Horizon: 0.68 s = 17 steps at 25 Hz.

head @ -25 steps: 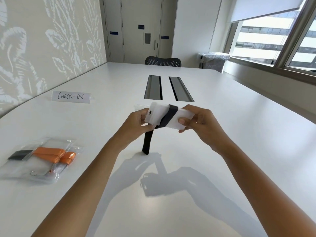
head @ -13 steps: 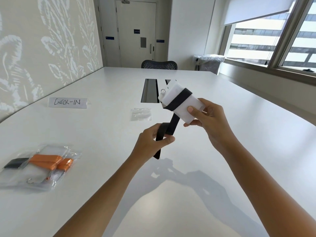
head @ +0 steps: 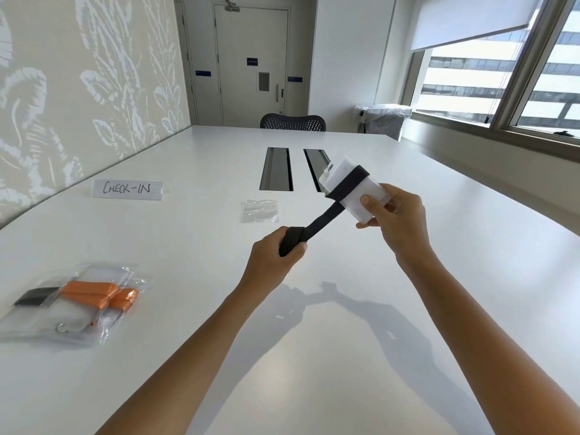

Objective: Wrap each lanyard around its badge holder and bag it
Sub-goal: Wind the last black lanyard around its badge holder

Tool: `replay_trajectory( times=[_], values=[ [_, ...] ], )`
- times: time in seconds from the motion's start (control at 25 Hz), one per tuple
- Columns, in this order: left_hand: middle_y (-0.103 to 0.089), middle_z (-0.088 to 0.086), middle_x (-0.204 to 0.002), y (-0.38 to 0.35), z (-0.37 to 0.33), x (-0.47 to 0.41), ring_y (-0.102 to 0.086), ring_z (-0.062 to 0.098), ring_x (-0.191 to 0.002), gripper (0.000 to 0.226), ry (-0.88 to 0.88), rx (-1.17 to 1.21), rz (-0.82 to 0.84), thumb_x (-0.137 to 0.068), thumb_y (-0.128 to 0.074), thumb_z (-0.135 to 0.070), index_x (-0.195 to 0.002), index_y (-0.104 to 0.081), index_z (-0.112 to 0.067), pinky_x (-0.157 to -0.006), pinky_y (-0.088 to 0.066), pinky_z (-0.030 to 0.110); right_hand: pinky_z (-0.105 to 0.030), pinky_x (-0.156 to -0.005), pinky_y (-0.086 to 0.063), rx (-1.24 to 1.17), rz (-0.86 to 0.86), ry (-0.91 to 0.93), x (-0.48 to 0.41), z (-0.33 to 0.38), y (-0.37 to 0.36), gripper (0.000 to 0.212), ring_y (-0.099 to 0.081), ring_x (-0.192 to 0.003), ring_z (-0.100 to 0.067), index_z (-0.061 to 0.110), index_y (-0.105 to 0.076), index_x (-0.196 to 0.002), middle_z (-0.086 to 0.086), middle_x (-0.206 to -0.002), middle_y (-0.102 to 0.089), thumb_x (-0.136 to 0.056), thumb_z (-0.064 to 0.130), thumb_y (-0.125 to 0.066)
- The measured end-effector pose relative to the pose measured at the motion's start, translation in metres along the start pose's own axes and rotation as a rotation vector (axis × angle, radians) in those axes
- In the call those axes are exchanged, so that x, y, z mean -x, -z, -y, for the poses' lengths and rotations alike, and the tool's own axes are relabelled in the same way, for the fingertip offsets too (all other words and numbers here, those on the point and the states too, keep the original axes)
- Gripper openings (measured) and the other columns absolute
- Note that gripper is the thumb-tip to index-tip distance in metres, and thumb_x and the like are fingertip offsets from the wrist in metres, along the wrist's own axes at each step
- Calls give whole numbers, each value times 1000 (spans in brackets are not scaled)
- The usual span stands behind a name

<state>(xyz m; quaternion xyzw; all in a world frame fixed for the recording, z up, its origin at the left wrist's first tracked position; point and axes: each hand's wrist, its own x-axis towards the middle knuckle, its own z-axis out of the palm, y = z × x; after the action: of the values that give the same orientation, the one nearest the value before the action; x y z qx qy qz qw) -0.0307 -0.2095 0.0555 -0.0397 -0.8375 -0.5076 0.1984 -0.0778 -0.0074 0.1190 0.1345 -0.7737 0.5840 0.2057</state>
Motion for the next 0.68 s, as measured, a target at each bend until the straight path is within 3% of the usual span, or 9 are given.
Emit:
replay_trajectory(
  times=[0.08, 0.16, 0.28, 0.36, 0.48, 0.56, 0.68],
  values=[
    [-47, -16, -53, 2, -2, -2, -41, 2, -48, 6, -10, 5, -15, -88, -63, -26, -87, -63, -32, -44, -30, 9, -47, -74, -58, 62, -32, 6, 0, -3, 1, 19, -70, -55, -19, 32, -66, -82, -10, -81, -71, -90, 14, -65],
    [-48, -19, -52, 3, -3, -4, -42, 1, -48, 7, -2, 38, -32, -87, -64, -27, -85, -64, -34, -44, -30, 8, -36, -66, -54, 116, -40, 19, -1, -7, 0, 16, -69, -53, -16, 27, -67, -83, -13, -80, -71, -91, 15, -63],
    [-55, -13, -62, 3, -5, -4, -45, 3, -56, 8, 45, 134, -52, -86, -65, -33, -83, -68, -26, -52, -32, 12, -15, -51, -42, 184, -45, 22, -1, -13, -3, 10, -66, -49, -5, 16, -69, -91, -12, -75, -69, -91, 13, -60],
    [-53, -6, -63, 7, -8, -5, -44, 7, -59, 15, 54, 189, -78, -86, -66, -37, -82, -69, -22, -57, -32, 22, -10, -46, -38, 213, -47, 15, -2, -18, -3, 13, -63, -47, 0, 11, -70, -96, -11, -73, -67, -92, 11, -58],
    [-62, 0, -64, 18, -20, -9, -52, 4, -63, 18, 7, 232, -127, -87, -63, -40, -82, -70, -24, -63, -36, 22, -8, -44, -38, 253, -17, 25, 1, -21, -2, 15, -61, -45, -5, 8, -71, -98, -12, -70, -64, -91, 7, -58],
    [-71, -9, -75, 24, -29, -11, -61, -1, -70, 16, -38, 250, -131, -90, -60, -36, -81, -70, -27, -68, -41, 14, -10, -46, -41, 308, 49, 70, 3, -22, -5, 14, -64, -55, -20, 7, -70, -97, -13, -71, -63, -90, 5, -58],
    [-72, -11, -76, 31, -41, -12, -62, 7, -66, 21, -62, 263, -134, -92, -58, -32, -80, -72, -22, -70, -43, 16, -41, -67, -54, 409, 194, 157, 5, -22, -12, 15, -62, -72, -37, 5, -69, -98, -16, -81, -64, -90, 4, -57]
  ],
)
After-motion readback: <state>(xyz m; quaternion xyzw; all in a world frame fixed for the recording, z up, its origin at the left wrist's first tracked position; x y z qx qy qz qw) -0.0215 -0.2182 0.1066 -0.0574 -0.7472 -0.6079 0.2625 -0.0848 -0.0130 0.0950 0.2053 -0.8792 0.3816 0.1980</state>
